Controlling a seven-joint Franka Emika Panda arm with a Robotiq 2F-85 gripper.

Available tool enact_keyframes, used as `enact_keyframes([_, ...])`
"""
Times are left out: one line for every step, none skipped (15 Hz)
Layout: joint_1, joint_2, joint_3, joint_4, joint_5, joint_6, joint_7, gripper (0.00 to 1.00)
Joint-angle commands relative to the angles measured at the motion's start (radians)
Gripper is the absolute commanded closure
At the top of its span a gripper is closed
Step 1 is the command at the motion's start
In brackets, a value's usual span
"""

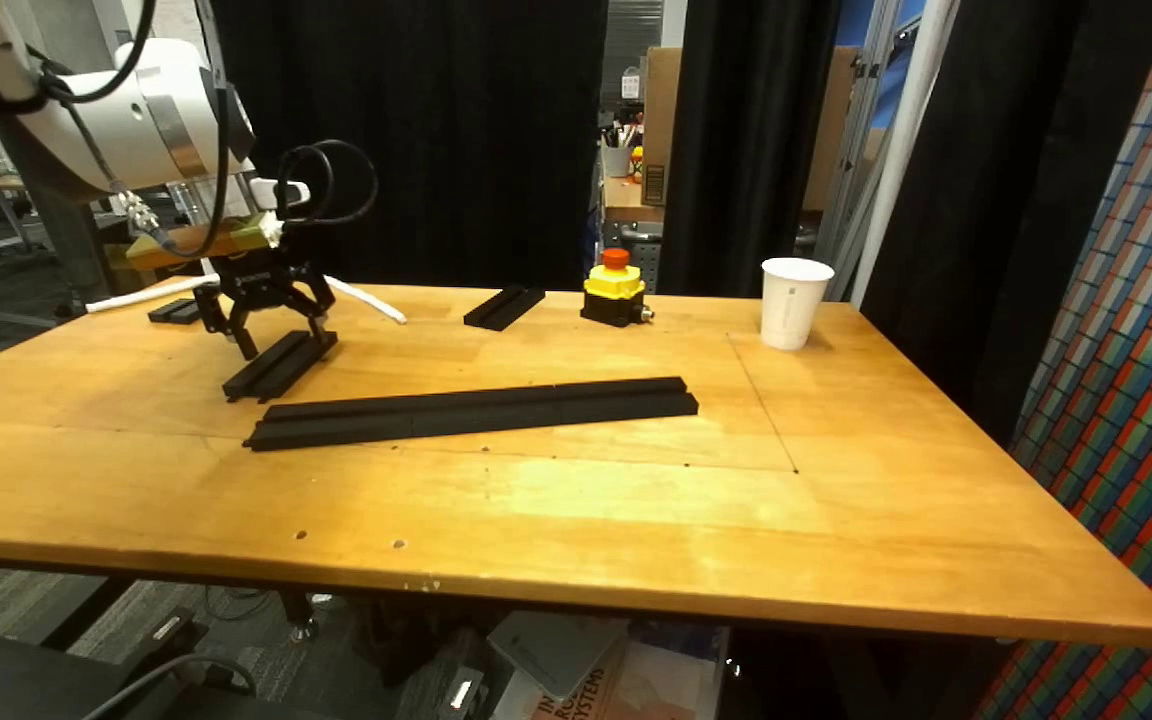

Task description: Connect the four black objects together

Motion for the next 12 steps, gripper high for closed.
enact_keyframes([-0.001, -0.018, -0.021, -0.04, 0.0, 0.107, 0.004, 0.0])
enact_keyframes([-0.004, -0.018, -0.024, -0.046, 0.007, 0.128, 0.0, 0.0])
enact_keyframes([-0.005, -0.017, -0.027, -0.051, 0.011, 0.144, -0.002, 0.0])
enact_keyframes([-0.008, -0.017, -0.028, -0.057, 0.018, 0.161, -0.005, 0.0])
enact_keyframes([-0.013, -0.019, -0.026, -0.063, 0.03, 0.174, -0.014, 0.0])
enact_keyframes([-0.017, -0.017, -0.023, -0.064, 0.047, 0.179, -0.015, 0.0])
enact_keyframes([-0.026, -0.017, -0.016, -0.065, 0.068, 0.184, -0.024, 0.25])
enact_keyframes([-0.034, -0.018, -0.01, -0.066, 0.098, 0.184, -0.026, 0.26])
enact_keyframes([-0.038, -0.018, -0.005, -0.064, 0.125, 0.184, -0.029, 0.32])
enact_keyframes([-0.042, -0.018, 0.0, -0.062, 0.154, 0.182, -0.032, 0.42])
enact_keyframes([-0.044, -0.019, 0.002, -0.062, 0.176, 0.182, -0.032, 0.49])
enact_keyframes([-0.047, -0.027, 0.004, -0.061, 0.199, 0.183, -0.035, 0.53])
